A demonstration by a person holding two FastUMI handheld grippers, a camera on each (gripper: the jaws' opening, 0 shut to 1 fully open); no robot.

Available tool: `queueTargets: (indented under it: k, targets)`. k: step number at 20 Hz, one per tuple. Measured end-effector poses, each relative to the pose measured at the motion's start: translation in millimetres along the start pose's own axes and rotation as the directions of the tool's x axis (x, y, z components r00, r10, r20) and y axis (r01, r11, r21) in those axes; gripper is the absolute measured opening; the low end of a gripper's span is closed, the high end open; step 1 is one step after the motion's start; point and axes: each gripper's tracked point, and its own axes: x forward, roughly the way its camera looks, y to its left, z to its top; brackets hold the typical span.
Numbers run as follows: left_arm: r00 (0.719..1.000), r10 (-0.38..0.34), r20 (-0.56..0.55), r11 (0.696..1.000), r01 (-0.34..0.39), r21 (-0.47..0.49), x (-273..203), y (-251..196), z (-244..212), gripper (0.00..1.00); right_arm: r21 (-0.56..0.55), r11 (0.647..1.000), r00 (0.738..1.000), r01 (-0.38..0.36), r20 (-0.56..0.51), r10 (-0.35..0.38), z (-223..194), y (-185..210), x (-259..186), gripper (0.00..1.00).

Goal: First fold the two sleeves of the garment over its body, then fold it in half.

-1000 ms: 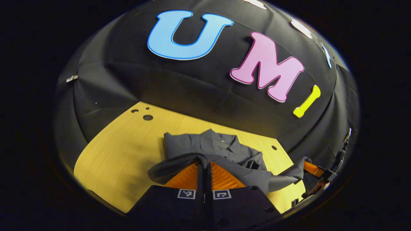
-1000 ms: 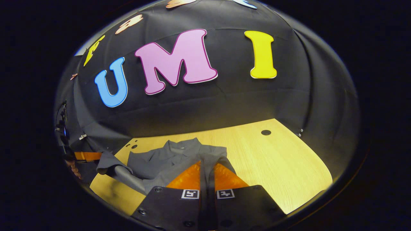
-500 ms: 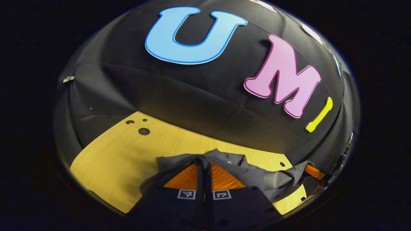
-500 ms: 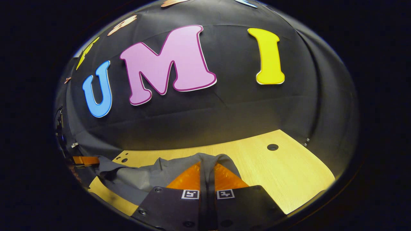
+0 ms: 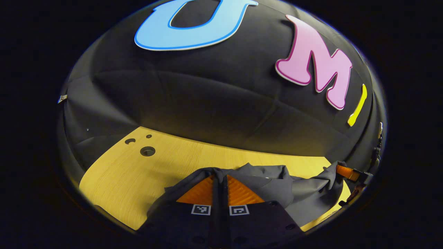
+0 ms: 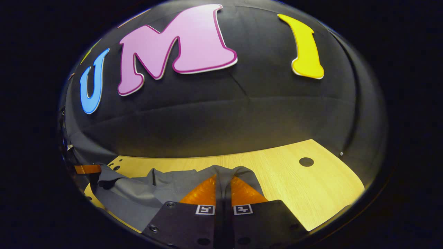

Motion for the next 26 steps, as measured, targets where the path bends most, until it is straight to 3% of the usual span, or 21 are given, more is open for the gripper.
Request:
queueTargets:
  k: [3,7,9,12,13,14,15,16,17,18,19,20,21,22,23,26]
  targets:
    - [0.999,0.018,-0.045,1.000,-0.017,0.016,24,7,-22,0.02,-0.018,1.000,0.998,0.025,-0.063,-0.026,-31,-8,20,0.05]
    - [0.996,0.040,-0.086,0.998,-0.037,0.043,45,12,-43,0.05,-0.020,0.998,0.987,0.055,-0.149,-0.057,-70,-15,36,0.05]
    - [0.991,0.058,-0.117,0.997,-0.051,0.061,53,15,-57,0.02,-0.001,0.998,0.982,0.062,-0.177,-0.062,-79,-17,39,0.06]
    - [0.985,0.073,-0.153,0.996,-0.064,0.062,58,17,-72,0.05,0.033,0.997,0.978,0.064,-0.199,-0.056,-84,-20,41,0.13]
    - [0.986,0.066,-0.154,0.997,-0.059,0.050,58,15,-72,0.09,0.040,0.997,0.978,0.063,-0.203,-0.054,-84,-20,41,0.16]
    - [0.987,0.066,-0.150,0.997,-0.061,0.041,58,16,-71,0.13,0.041,0.997,0.976,0.071,-0.210,-0.061,-85,-23,39,0.10]
    - [0.986,0.068,-0.150,0.997,-0.063,0.037,58,17,-72,0.19,0.034,0.997,0.976,0.075,-0.209,-0.066,-83,-25,37,0.16]
    - [0.986,0.071,-0.152,0.997,-0.066,0.038,53,17,-70,0.24,0.023,0.997,0.977,0.079,-0.202,-0.073,-80,-25,33,0.41]
    - [0.987,0.065,-0.149,0.997,-0.060,0.037,49,15,-68,0.36,0.008,0.997,0.979,0.079,-0.187,-0.076,-74,-26,30,0.37]
    - [0.989,0.063,-0.135,0.997,-0.058,0.042,45,13,-63,0.48,-0.006,0.997,0.982,0.076,-0.173,-0.076,-69,-24,24,0.41]
    - [0.991,0.060,-0.116,0.997,-0.054,0.052,39,10,-59,0.65,-0.019,0.997,0.984,0.074,-0.158,-0.076,-62,-23,18,0.51]
    - [0.994,0.056,-0.092,0.997,-0.050,0.064,33,7,-53,0.76,-0.027,0.997,0.987,0.070,-0.146,-0.073,-56,-20,14,0.56]
    - [0.996,0.049,-0.069,0.996,-0.044,0.075,23,2,-44,0.87,-0.033,0.997,0.988,0.064,-0.140,-0.068,-52,-16,9,0.78]
    - [0.998,0.041,-0.052,0.996,-0.037,0.083,18,-1,-43,0.96,-0.041,0.998,0.989,0.055,-0.135,-0.060,-48,-11,3,0.86]
    - [0.999,0.036,-0.039,0.995,-0.032,0.089,12,-5,-38,0.96,-0.049,0.998,0.990,0.050,-0.132,-0.056,-44,-8,-2,0.90]
    - [0.999,0.024,-0.026,0.995,-0.021,0.100,-9,-14,-27,0.96,-0.047,0.998,0.993,0.028,-0.113,-0.033,-29,8,-22,0.88]
